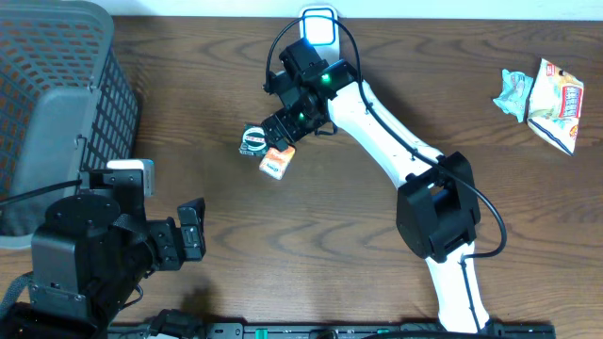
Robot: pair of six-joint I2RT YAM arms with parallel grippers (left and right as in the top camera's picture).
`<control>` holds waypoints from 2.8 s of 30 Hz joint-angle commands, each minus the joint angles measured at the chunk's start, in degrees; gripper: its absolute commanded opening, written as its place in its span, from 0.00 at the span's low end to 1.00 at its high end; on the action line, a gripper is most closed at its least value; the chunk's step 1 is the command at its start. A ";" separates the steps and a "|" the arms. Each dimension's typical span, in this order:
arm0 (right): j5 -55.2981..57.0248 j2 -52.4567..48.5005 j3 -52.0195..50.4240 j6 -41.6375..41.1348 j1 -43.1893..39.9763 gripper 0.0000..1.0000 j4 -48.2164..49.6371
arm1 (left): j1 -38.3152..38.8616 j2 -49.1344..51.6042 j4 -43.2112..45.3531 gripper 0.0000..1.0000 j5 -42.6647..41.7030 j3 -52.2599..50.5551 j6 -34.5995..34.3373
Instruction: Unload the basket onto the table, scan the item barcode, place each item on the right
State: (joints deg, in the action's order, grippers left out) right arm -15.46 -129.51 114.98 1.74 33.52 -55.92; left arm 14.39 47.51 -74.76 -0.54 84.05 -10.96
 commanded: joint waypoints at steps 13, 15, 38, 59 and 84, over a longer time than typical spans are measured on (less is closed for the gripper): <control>1.38 -3.91 -0.37 -3.43 0.96 0.32 2.36 | -0.20 -0.04 -0.04 0.98 0.11 0.52 -0.72; 1.38 -4.85 -0.37 -3.43 1.40 0.31 2.32 | -0.20 -0.04 -0.04 0.98 0.11 0.52 -0.72; 1.44 -4.76 -0.22 -3.37 1.88 0.28 -20.96 | -0.20 -0.04 -0.04 0.98 0.11 0.52 -0.72; 2.08 0.66 -0.22 -3.34 1.68 0.17 10.86 | -0.20 -0.04 -0.04 0.98 0.11 0.52 -0.72; 5.88 -4.07 -0.46 -0.59 2.23 0.01 11.37 | -0.20 -0.04 -0.04 0.98 0.11 0.52 -0.72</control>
State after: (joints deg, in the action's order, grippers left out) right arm -9.52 -131.66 114.59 0.80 35.38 -43.20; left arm 14.39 47.51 -74.76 -0.51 84.05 -10.96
